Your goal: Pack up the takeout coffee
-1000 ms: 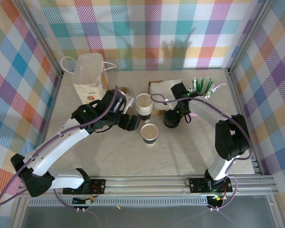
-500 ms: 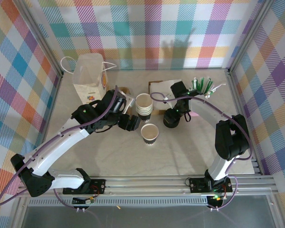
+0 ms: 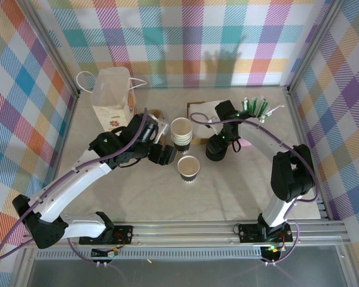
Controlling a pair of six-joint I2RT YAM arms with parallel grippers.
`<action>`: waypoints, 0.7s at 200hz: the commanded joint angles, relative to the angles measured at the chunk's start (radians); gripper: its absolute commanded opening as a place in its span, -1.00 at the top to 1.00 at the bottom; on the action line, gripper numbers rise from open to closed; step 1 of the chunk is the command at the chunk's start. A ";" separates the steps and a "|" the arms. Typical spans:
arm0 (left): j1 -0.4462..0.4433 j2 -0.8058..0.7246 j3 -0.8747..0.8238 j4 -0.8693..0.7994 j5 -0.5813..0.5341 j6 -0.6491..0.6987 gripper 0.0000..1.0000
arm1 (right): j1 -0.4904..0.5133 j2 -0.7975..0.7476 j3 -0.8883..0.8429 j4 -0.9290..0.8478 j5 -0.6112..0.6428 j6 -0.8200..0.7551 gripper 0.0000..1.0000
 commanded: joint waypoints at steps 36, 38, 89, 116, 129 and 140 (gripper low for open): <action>0.008 -0.025 -0.009 -0.003 -0.011 0.024 -0.74 | -0.023 -0.008 0.066 -0.076 -0.041 0.099 -0.28; 0.008 -0.025 -0.009 -0.001 -0.012 0.024 -0.75 | -0.024 -0.006 0.069 -0.079 -0.042 0.100 -0.28; 0.008 -0.018 -0.005 -0.001 -0.009 0.021 -0.74 | -0.036 0.007 0.099 -0.134 -0.055 0.164 -0.28; 0.008 -0.010 -0.001 -0.007 -0.011 0.017 -0.74 | -0.042 0.012 0.105 -0.142 -0.073 0.205 -0.27; 0.008 -0.006 0.003 -0.006 -0.014 0.013 -0.74 | -0.042 0.017 0.111 -0.148 -0.072 0.210 -0.26; 0.009 -0.002 0.004 -0.002 -0.013 0.008 -0.74 | -0.042 0.017 0.113 -0.149 -0.070 0.210 -0.27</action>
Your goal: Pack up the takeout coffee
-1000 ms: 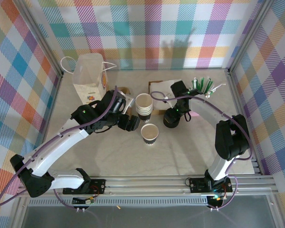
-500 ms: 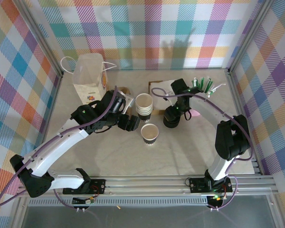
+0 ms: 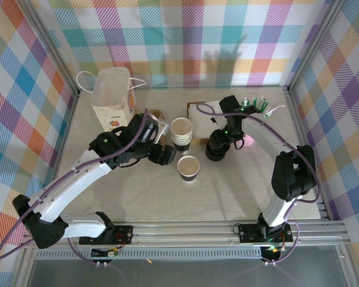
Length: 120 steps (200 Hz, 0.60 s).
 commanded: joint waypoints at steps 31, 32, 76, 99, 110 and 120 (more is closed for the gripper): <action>0.009 0.015 0.025 -0.001 -0.014 -0.005 -0.74 | -0.003 0.015 0.048 -0.044 -0.024 0.043 -0.27; 0.008 0.016 0.026 -0.001 -0.015 -0.005 -0.74 | -0.003 0.015 0.048 -0.045 -0.024 0.044 -0.27; 0.009 0.020 0.029 -0.014 -0.025 -0.021 -0.74 | -0.003 0.033 0.077 -0.057 -0.020 0.058 -0.25; 0.009 0.027 0.033 -0.035 -0.037 -0.043 -0.72 | -0.003 0.030 0.083 -0.064 -0.022 0.076 -0.25; 0.008 0.032 0.035 -0.045 -0.037 -0.055 -0.72 | -0.003 0.028 0.085 -0.067 -0.028 0.084 -0.25; 0.008 0.035 0.036 -0.049 -0.038 -0.072 -0.71 | -0.002 0.023 0.089 -0.072 -0.032 0.090 -0.25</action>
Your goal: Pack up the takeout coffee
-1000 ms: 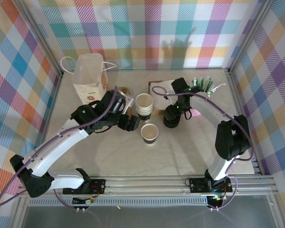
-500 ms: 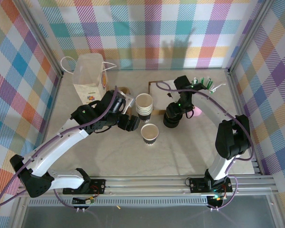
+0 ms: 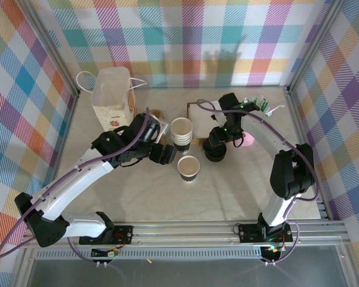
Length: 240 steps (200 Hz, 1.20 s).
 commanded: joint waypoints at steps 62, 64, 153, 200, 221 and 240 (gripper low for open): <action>0.009 0.010 0.034 -0.035 -0.010 -0.153 -0.66 | -0.006 -0.011 0.033 -0.041 -0.032 0.026 -0.30; 0.009 0.009 0.034 -0.035 -0.010 -0.156 -0.66 | -0.006 -0.015 0.030 -0.038 -0.036 0.025 -0.30; 0.008 -0.124 -0.075 -0.020 -0.061 -0.262 -0.64 | 0.011 -0.085 -0.031 0.019 -0.123 0.051 -0.32; 0.009 -0.086 -0.071 -0.079 -0.101 -0.307 -0.62 | 0.123 -0.164 -0.098 0.047 -0.141 0.148 -0.23; 0.009 -0.073 -0.071 -0.108 -0.097 -0.331 -0.59 | 0.184 -0.195 -0.154 0.088 -0.164 0.208 -0.15; 0.009 -0.083 -0.074 -0.126 -0.099 -0.349 -0.58 | 0.221 -0.211 -0.204 0.120 -0.180 0.253 -0.12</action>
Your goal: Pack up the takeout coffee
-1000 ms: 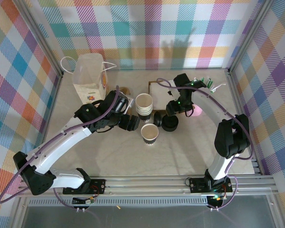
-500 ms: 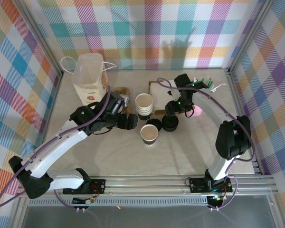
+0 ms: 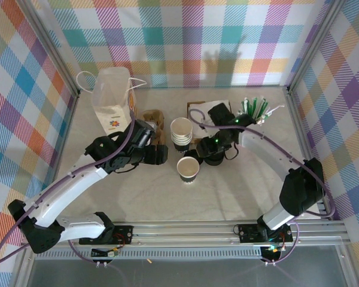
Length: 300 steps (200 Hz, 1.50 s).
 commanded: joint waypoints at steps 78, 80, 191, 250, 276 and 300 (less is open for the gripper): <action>0.008 -0.096 -0.049 -0.109 -0.031 -0.088 -0.58 | 0.055 -0.061 -0.148 0.124 -0.174 0.202 -0.04; 0.008 -0.098 -0.049 -0.111 -0.030 -0.089 -0.58 | 0.056 -0.060 -0.149 0.126 -0.178 0.205 -0.04; 0.008 -0.198 -0.078 -0.180 -0.046 -0.120 -0.58 | 0.110 0.012 -0.136 0.174 -0.233 0.306 -0.07; 0.009 -0.236 -0.091 -0.207 -0.058 -0.132 -0.58 | 0.141 0.048 -0.128 0.215 -0.266 0.334 -0.07; 0.009 -0.245 -0.095 -0.211 -0.063 -0.134 -0.58 | 0.160 0.081 -0.099 0.223 -0.273 0.335 -0.07; 0.009 -0.251 -0.098 -0.217 -0.068 -0.138 -0.58 | 0.174 0.113 -0.065 0.223 -0.280 0.326 -0.08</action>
